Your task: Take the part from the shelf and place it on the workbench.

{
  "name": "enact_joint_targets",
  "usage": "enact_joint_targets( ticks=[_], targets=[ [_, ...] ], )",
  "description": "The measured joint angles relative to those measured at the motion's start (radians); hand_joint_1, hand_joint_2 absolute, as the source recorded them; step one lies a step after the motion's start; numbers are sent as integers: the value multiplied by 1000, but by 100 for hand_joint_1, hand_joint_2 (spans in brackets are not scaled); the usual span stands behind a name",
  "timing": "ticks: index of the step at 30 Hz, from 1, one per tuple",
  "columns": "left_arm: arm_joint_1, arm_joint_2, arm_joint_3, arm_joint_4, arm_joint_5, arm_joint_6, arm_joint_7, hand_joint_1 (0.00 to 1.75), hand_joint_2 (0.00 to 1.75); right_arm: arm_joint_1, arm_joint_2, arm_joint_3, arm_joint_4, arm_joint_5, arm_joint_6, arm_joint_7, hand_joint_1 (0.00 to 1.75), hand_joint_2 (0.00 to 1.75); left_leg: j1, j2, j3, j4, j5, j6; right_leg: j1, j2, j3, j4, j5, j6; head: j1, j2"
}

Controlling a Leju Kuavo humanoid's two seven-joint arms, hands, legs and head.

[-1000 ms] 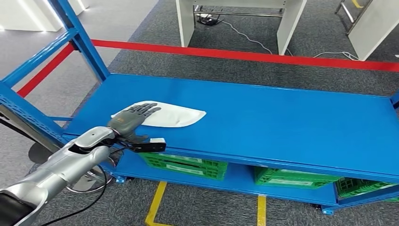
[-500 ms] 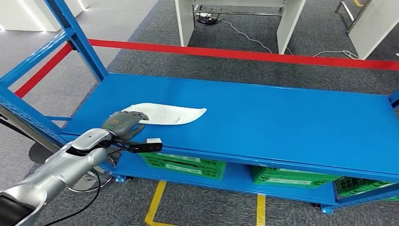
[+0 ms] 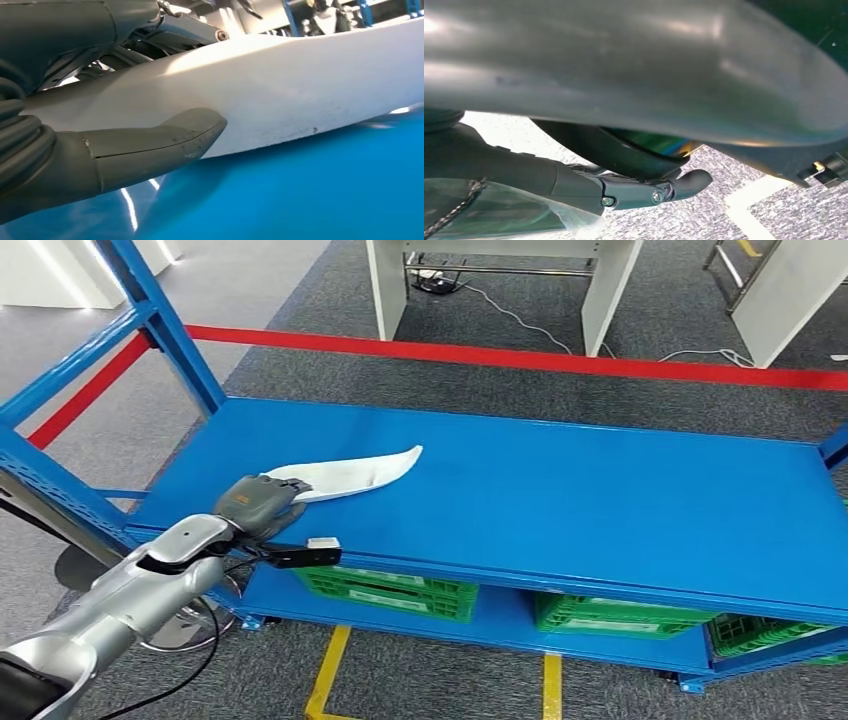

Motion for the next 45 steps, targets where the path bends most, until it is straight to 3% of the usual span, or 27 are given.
enact_joint_targets(
  ticks=[2,3,6,7,8,9,10,12,13,17,19,21,22,23,24,26,28,31,33,36,37,38,39,42,43,45],
  targets=[
    [9,-1,2,-4,-18,55,0,175,175,0,0,0,0,1,-1,0,0,0,4,1,5,-9,4,9,0,-1,-9,16,-16,10,2,0],
    [17,-2,5,-8,-29,97,0,175,175,0,0,0,0,2,-3,0,0,0,7,2,7,-14,6,14,-1,-2,-26,51,-38,15,5,0],
    [56,-18,23,-21,-71,238,3,175,175,-2,0,-1,0,3,-10,1,0,0,8,6,7,-14,6,21,-4,-3,-114,235,-120,23,9,0],
    [71,-26,29,-27,-89,275,9,175,175,-3,0,-1,0,4,-11,3,0,0,7,7,7,-14,6,21,-4,-3,-131,269,-124,25,8,0],
    [86,-34,36,-34,-110,308,17,175,175,-4,0,-2,0,6,-12,4,0,0,7,6,8,-13,5,21,-4,-4,-131,268,-110,26,9,0],
    [100,-42,42,-43,-132,334,26,175,175,-5,0,-2,0,9,-13,7,0,0,8,5,9,-12,4,21,-5,-5,-111,224,-78,26,9,0],
    [113,-50,48,-54,-150,355,34,175,175,-5,0,-2,0,13,-13,9,0,0,8,3,10,-11,3,19,-5,-6,-79,155,-40,24,9,0],
    [136,-62,59,-81,-179,383,46,175,175,-5,1,-2,0,22,-13,17,0,0,4,-1,7,-5,0,10,-4,-6,-19,35,1,18,9,0],
    [149,-65,64,-98,-192,391,49,175,175,-5,2,-2,0,26,-13,21,0,0,3,-2,5,-3,-1,6,-3,-5,-6,9,3,15,8,0],
    [229,-87,115,-207,-257,404,23,175,175,-2,7,-2,0,41,-14,26,0,0,4,1,-1,11,-13,-12,-5,2,-2,0,4,-6,6,0],
    [263,-107,147,-264,-274,408,-1,175,175,-3,10,-2,0,45,-14,30,0,0,6,1,-35,94,-67,-21,-7,-1,-1,-2,6,-15,5,0],
    [293,-125,172,-303,-286,409,-14,175,175,-4,12,-2,0,48,-15,36,0,0,6,1,-94,234,-130,-25,-6,-3,-1,-2,5,-19,4,0],
    [308,-133,182,-318,-289,409,-17,175,175,-3,13,-2,0,49,-15,37,0,0,6,1,-114,281,-143,-26,-5,-2,0,-2,5,-20,4,0],
    [321,-140,191,-332,-291,409,-21,175,175,-3,13,-2,0,49,-15,38,0,0,6,1,-117,291,-135,-24,-5,-2,1,-2,4,-20,4,0],
    [331,-147,198,-346,-290,409,-29,175,175,-4,14,-2,0,50,-15,38,0,0,6,1,-101,258,-108,-22,-4,-1,2,-2,4,-20,4,0],
    [345,-166,220,-377,-280,409,-72,175,175,-5,16,-2,0,52,-15,38,0,0,4,1,-36,123,-39,-13,-3,-1,6,-2,3,-18,4,0],
    [362,-203,253,-416,-256,409,-154,175,175,-6,17,-2,0,54,-15,40,0,0,1,1,10,23,-12,-4,0,-1,4,0,1,-11,5,0],
    [397,-277,302,-477,-220,410,-271,175,175,-8,18,-2,0,56,-16,46,0,0,0,0,15,0,-15,6,1,-4,-3,-1,0,5,5,0],
    [417,-324,320,-513,-204,410,-320,175,175,-10,18,-2,0,57,-17,52,0,0,5,0,17,-8,-10,17,1,-6,-16,28,-24,17,8,0],
    [445,-385,339,-561,-170,410,-393,175,175,-12,20,-2,0,57,-27,59,0,0,6,4,16,-8,-5,28,-2,-7,-95,202,-116,28,14,0],
    [456,-403,345,-573,-159,410,-415,175,175,-12,21,-2,0,57,-30,59,0,0,5,5,15,-8,-4,29,-2,-7,-117,254,-134,30,14,0],
    [466,-419,350,-586,-151,410,-433,175,175,-13,21,-2,0,56,-33,58,0,0,5,5,14,-7,-3,29,-3,-7,-123,272,-133,31,14,0],
    [474,-433,353,-598,-144,410,-444,175,175,-13,22,-2,0,56,-34,58,0,0,5,5,14,-6,-3,29,-3,-7,-111,253,-114,31,14,0],
    [487,-461,357,-633,-134,410,-456,175,175,-12,24,-2,0,56,-37,56,0,0,2,1,10,1,-3,25,-5,-7,-10,64,-29,26,14,0],
    [489,-468,358,-643,-131,410,-457,175,175,-12,25,-2,0,56,-37,55,0,0,0,0,5,5,-1,20,-5,-7,11,22,-17,23,13,0],
    [490,-477,359,-654,-126,410,-458,175,175,-10,27,-4,0,55,-37,54,0,0,-3,0,-3,9,6,6,-2,-4,17,4,-12,13,12,0]
  ],
)
